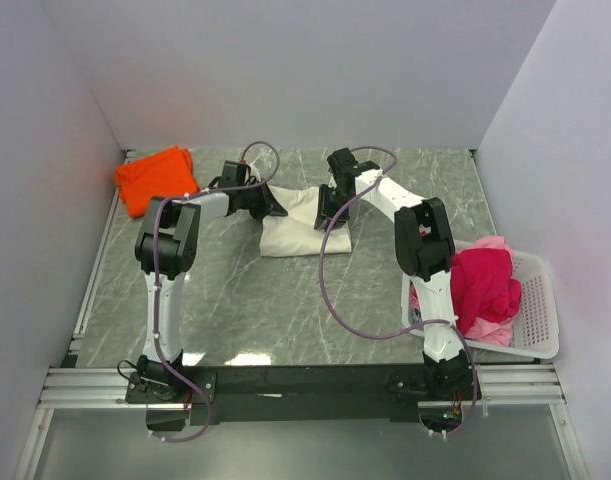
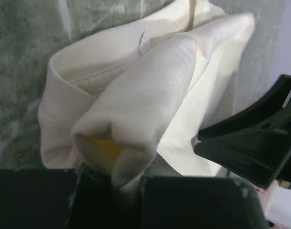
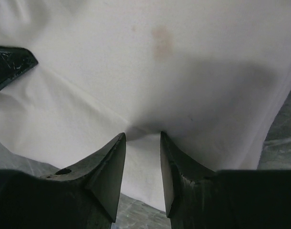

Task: Fold and stack the t-shirts
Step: Neatly place the folded tshirt to the corner

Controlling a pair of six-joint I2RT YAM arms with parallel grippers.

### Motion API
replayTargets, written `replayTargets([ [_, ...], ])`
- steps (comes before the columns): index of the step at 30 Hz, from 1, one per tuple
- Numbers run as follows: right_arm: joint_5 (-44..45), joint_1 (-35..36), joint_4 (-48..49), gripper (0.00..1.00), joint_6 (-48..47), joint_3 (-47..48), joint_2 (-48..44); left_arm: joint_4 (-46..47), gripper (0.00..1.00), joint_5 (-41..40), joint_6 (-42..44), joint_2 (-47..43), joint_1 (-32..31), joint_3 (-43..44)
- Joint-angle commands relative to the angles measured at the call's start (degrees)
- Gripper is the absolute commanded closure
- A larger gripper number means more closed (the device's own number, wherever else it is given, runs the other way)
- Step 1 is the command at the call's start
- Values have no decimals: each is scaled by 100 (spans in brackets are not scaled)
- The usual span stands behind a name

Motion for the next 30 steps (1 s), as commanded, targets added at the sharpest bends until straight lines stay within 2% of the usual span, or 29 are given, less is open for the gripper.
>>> replayTargets([
  [1, 178, -20, -206, 57, -195, 208, -228, -1590, 100, -1462, 863, -75, 73, 377],
  [8, 346, -20, -146, 57, -248, -248, -816, -2778, 100, -2579, 1863, -356, 275, 1256],
  [19, 399, -20, -40, 57, -204, -978, -1406, -3791, 100, -4073, 3192, -278, 652, 2908],
  [30, 451, -20, -268, 57, -239, -1058, -1494, -3993, 100, -3995, 3737, 188, 1162, 4577],
])
